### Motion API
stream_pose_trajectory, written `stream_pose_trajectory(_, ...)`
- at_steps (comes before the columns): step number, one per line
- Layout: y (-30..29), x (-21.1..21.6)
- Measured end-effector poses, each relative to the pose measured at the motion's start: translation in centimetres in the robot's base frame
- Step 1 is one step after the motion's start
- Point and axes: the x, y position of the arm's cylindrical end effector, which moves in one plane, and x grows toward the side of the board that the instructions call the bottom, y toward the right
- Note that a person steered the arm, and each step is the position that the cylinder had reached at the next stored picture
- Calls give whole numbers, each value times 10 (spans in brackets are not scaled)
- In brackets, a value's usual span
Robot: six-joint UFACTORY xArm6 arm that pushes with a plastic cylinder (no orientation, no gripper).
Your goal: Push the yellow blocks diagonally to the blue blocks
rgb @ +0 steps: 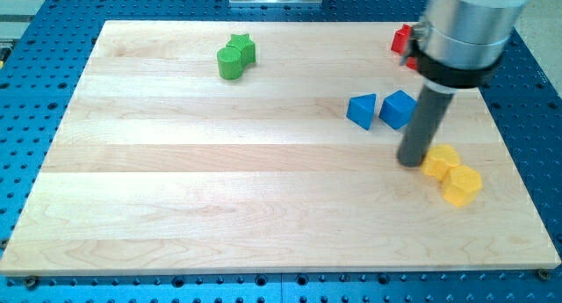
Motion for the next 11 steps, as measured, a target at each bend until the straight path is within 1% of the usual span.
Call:
stream_pose_trajectory(1,34,-1)
stream_pose_trajectory(2,36,-7)
stream_pose_trajectory(3,43,-28)
stream_pose_trajectory(4,72,-51)
stream_pose_trajectory(5,74,-23)
stream_pose_trajectory(6,55,14)
stream_pose_trajectory(7,43,29)
stream_pose_trajectory(9,43,29)
stream_pose_trajectory(10,40,41)
stream_pose_trajectory(11,40,41)
